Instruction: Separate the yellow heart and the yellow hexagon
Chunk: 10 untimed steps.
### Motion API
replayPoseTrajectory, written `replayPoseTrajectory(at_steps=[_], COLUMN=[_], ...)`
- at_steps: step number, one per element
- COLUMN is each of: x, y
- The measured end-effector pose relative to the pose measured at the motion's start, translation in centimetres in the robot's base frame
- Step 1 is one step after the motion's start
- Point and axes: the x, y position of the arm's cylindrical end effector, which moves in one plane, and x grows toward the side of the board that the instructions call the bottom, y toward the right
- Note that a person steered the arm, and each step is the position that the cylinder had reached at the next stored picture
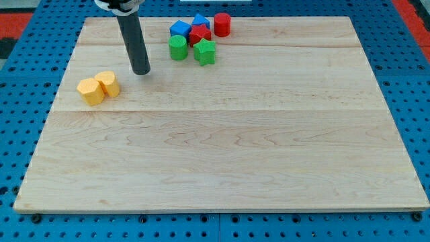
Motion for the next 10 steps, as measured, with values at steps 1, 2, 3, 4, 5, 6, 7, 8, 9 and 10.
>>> replayPoseTrajectory(at_steps=[1,2,3,4,5,6,7,8,9,10], x=[-1.2,-0.9,-1.0,-0.9,-0.9,-0.9,-0.9,0.0,0.8,2.5], y=[0.0,-3.6,-3.8,-3.8,-3.8,-4.2,-4.2,-4.2,-4.2,-3.5])
